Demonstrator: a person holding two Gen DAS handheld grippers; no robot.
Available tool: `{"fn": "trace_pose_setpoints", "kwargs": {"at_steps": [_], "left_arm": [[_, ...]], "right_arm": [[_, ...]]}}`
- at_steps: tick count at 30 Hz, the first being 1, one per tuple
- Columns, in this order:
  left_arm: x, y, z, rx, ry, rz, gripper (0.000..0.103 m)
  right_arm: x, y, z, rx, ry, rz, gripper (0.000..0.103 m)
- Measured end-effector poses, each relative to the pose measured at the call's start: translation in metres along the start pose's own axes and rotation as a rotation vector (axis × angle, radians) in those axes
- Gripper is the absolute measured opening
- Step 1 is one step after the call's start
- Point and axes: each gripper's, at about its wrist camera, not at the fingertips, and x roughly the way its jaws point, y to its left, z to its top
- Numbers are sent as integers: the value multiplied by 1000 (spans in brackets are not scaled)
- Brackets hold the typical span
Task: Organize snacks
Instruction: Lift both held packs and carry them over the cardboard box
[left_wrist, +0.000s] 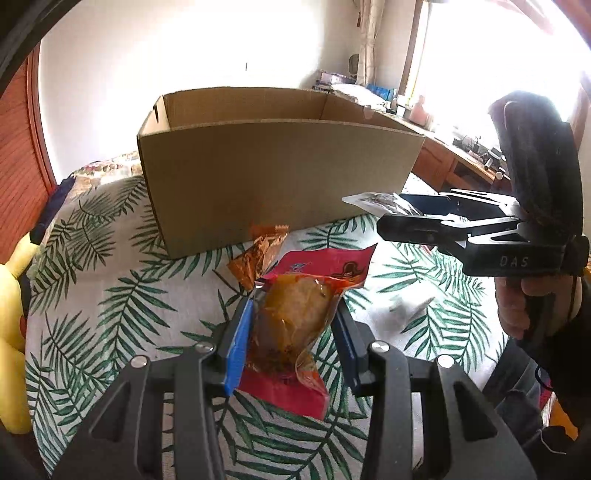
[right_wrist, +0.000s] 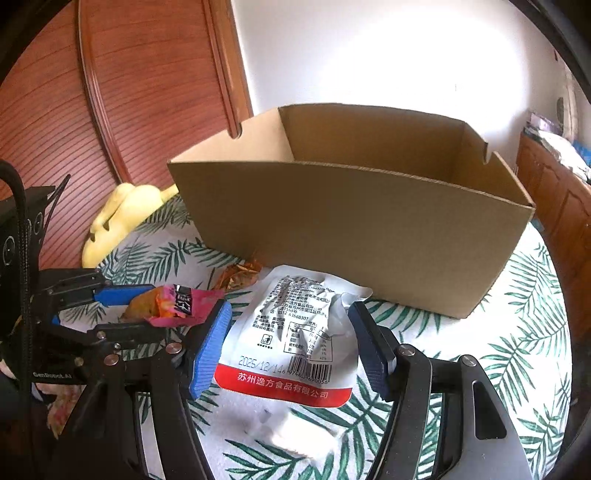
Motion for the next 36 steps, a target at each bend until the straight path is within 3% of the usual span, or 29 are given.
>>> {"fn": "trace_pose_setpoints", "kwargs": {"at_steps": [13, 28, 36], "left_arm": [[-15, -3, 25, 11, -77, 6, 41], [-24, -1, 97, 35, -226, 9, 41], [-7, 12, 133, 34, -254, 23, 41]], "right_arm": [[-22, -10, 10, 19, -63, -12, 67], [-45, -15, 55, -32, -170, -51, 67], [-34, -31, 81, -37, -192, -75, 67]]}}
